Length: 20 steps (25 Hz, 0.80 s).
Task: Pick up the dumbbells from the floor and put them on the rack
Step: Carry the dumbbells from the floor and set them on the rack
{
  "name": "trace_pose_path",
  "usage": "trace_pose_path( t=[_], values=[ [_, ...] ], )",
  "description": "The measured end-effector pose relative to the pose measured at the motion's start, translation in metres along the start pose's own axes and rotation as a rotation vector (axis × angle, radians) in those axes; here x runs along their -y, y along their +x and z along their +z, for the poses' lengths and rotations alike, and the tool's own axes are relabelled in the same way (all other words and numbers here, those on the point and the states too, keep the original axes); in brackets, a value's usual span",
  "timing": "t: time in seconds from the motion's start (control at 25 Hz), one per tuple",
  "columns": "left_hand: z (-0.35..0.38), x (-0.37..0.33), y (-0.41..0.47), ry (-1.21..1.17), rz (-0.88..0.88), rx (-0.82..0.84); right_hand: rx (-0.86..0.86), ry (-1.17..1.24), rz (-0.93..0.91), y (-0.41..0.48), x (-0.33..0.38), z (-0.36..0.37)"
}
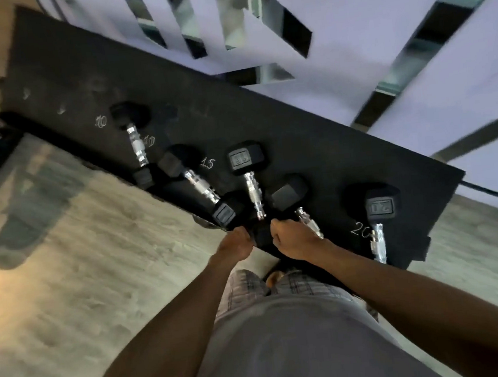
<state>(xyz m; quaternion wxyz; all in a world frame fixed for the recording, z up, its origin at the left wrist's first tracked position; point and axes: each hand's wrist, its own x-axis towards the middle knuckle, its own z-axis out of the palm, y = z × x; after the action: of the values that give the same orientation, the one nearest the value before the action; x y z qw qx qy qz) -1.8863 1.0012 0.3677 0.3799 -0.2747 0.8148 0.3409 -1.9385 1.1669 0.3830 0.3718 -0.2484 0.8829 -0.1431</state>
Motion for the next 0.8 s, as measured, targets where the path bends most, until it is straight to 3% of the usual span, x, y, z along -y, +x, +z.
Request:
trace_pose_path(
  t=[0.24, 0.4, 0.64, 0.8],
  values=[
    [-0.007, 0.133, -0.062, -0.038, -0.08, -0.169, 0.255, -0.236, -0.126, 0.007, 0.104, 0.056],
    [0.012, 0.268, -0.125, -0.158, -0.188, -0.24, 0.343, -0.434, -0.24, 0.006, 0.191, 0.124],
    [0.072, 0.434, -0.229, -0.453, -0.424, -0.304, 0.477, -0.613, -0.455, -0.002, 0.327, 0.221],
    [0.111, 0.506, -0.289, -0.742, -0.58, -0.393, 0.578, -0.782, -0.647, -0.013, 0.418, 0.284]
  ],
)
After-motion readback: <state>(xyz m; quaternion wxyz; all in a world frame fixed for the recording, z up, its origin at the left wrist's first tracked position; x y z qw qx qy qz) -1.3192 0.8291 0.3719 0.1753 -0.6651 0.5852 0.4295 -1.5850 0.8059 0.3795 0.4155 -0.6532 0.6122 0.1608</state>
